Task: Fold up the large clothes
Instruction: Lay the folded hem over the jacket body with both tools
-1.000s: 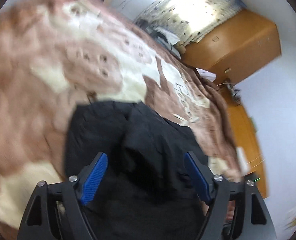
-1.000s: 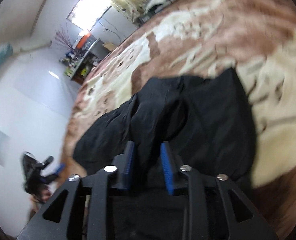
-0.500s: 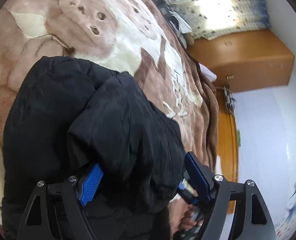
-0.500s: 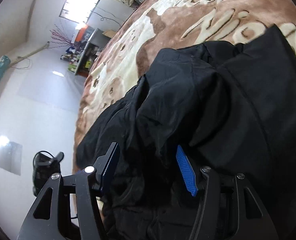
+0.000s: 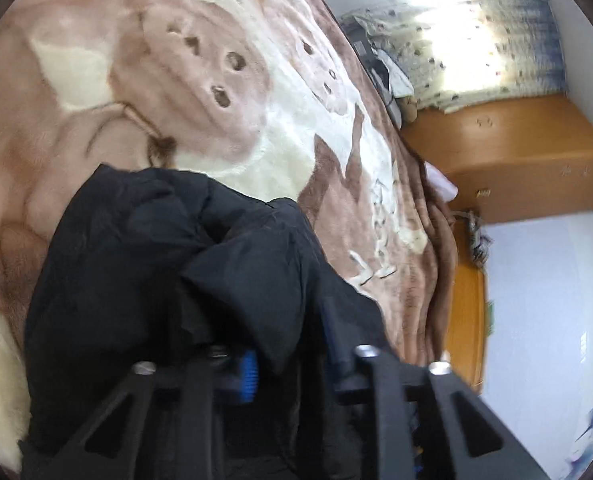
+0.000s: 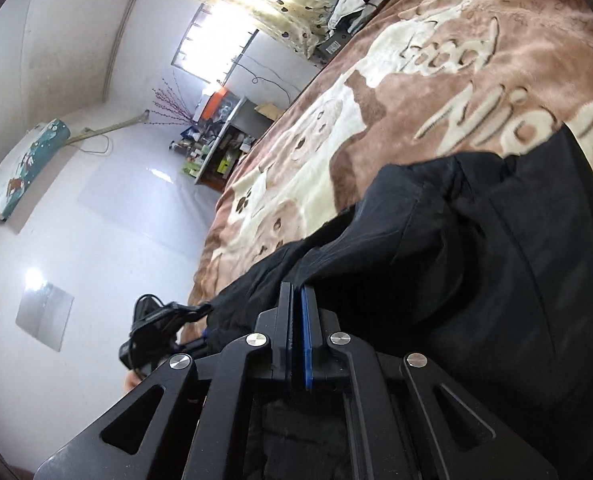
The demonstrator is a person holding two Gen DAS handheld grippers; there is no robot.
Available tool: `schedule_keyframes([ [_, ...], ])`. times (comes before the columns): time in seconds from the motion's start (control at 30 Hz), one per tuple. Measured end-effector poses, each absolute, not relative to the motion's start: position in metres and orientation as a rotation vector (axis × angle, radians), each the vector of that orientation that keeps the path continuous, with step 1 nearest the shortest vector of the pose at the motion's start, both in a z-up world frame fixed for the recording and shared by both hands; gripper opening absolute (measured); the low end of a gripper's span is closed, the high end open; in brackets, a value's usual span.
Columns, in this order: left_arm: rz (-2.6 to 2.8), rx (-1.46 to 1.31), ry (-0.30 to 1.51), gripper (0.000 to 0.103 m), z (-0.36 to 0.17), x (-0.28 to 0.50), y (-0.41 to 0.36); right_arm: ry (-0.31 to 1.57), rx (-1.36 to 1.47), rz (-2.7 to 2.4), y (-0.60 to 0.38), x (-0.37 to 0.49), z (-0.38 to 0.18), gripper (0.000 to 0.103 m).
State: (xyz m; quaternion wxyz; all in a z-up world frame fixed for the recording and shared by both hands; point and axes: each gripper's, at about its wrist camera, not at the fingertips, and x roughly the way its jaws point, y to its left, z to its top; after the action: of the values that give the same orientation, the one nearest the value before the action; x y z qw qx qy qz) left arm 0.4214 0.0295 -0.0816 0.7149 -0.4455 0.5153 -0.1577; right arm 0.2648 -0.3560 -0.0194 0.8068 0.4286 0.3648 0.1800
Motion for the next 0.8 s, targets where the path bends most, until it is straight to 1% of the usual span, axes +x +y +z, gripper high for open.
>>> schedule_keyframes([
  [0.07, -0.355, -0.957, 1.142, 0.012, -0.080, 0.414, 0.029, 0.760, 0.929, 0.380, -0.359, 0.254, -0.021, 0.000],
  [0.1, -0.367, -0.938, 1.146, 0.012, -0.080, 0.411, 0.027, 0.757, 0.929, 0.374, -0.362, 0.249, -0.023, 0.000],
  [0.13, -0.383, -0.862, 1.161, 0.010, -0.077, 0.405, 0.020, 0.771, 0.918, 0.342, -0.364, 0.246, -0.027, 0.000],
  [0.23, -0.384, -0.741, 1.199, 0.009, -0.080, 0.388, 0.013, 0.811, 0.922, 0.308, -0.366, 0.244, -0.037, 0.000],
  [0.3, -0.357, -0.707, 1.225, 0.009, -0.088, 0.382, 0.013, 0.830, 0.874, 0.265, -0.362, 0.248, -0.033, 0.001],
  [0.43, -0.301, -0.658, 1.244, 0.009, -0.104, 0.378, 0.013, 0.819, 0.700, 0.232, -0.336, 0.267, -0.007, 0.003],
  [0.47, -0.291, -0.657, 1.250, 0.009, -0.106, 0.380, 0.012, 0.814, 0.661, 0.237, -0.329, 0.272, -0.004, 0.009],
  [0.5, -0.286, -0.645, 1.251, 0.010, -0.106, 0.381, 0.011, 0.815, 0.614, 0.242, -0.317, 0.280, 0.001, 0.018],
  [0.53, -0.281, -0.588, 1.245, 0.011, -0.103, 0.382, 0.005, 0.821, 0.588, 0.255, -0.311, 0.282, 0.001, 0.020],
  [0.6, -0.280, -0.527, 1.230, 0.011, -0.099, 0.379, 0.000, 0.839, 0.532, 0.308, -0.291, 0.291, -0.004, 0.020],
  [0.67, -0.286, -0.546, 1.238, 0.012, -0.102, 0.379, 0.002, 0.874, 0.460, 0.308, -0.276, 0.297, -0.014, 0.021],
  [0.7, -0.290, -0.560, 1.244, 0.014, -0.104, 0.379, 0.005, 0.895, 0.418, 0.301, -0.270, 0.298, -0.019, 0.021],
  [0.77, -0.289, -0.554, 1.246, 0.020, -0.105, 0.378, 0.008, 0.944, 0.302, 0.258, -0.258, 0.298, -0.033, 0.021],
  [0.8, -0.298, -0.548, 1.246, 0.021, -0.106, 0.378, 0.009, 0.965, 0.240, 0.238, -0.253, 0.297, -0.040, 0.021],
])
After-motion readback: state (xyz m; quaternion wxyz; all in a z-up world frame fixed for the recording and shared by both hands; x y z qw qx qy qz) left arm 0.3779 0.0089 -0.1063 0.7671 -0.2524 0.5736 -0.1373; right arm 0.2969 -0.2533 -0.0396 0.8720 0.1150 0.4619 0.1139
